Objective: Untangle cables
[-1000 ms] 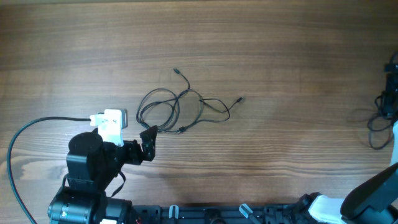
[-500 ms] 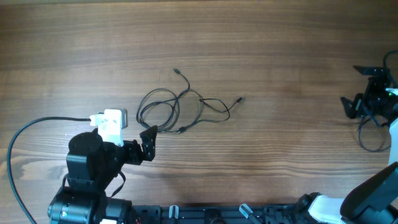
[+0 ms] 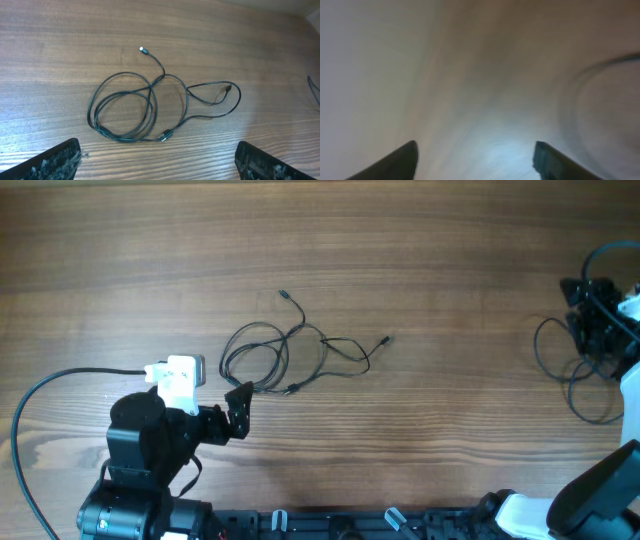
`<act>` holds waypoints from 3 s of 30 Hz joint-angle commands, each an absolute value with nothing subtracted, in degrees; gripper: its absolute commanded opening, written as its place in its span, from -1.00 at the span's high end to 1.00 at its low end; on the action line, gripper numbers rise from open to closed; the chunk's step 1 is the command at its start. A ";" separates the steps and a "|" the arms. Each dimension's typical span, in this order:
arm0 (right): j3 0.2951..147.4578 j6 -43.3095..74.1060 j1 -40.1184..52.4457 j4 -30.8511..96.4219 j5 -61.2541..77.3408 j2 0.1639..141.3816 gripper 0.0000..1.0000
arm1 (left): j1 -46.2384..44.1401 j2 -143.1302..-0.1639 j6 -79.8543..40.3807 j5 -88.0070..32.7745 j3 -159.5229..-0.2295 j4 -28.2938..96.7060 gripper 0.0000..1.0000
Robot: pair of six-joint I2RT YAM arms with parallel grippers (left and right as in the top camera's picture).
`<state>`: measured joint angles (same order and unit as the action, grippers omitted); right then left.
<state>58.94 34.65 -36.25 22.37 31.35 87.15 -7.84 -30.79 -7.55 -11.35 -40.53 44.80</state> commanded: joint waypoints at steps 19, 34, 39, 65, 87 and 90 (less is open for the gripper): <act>58.52 31.68 -36.18 29.76 -11.35 107.63 0.36 | -7.94 -30.48 -6.42 -10.79 -40.51 44.66 -1.00; 58.52 30.37 -37.98 13.80 -21.82 108.25 0.91 | -7.94 -30.48 -6.42 -10.79 -40.51 44.66 -1.00; 58.52 19.81 -41.67 -0.25 -22.70 108.25 0.91 | -7.94 -30.48 -6.39 -10.79 -40.51 44.66 -1.00; 58.54 18.02 -10.94 9.34 29.21 90.21 -0.99 | -7.94 -30.48 -6.42 -10.79 -40.51 44.66 -1.00; 58.52 -3.01 27.14 22.11 11.79 103.50 0.90 | -7.94 -30.48 -6.39 -10.79 -40.51 44.66 -1.00; 58.96 -2.35 27.14 25.50 11.81 102.17 0.91 | -7.94 -30.48 -6.39 -10.79 -40.51 44.66 -1.00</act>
<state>58.30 -2.66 27.18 23.44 13.80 102.54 -7.84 -30.79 -7.55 -11.33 -40.53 44.82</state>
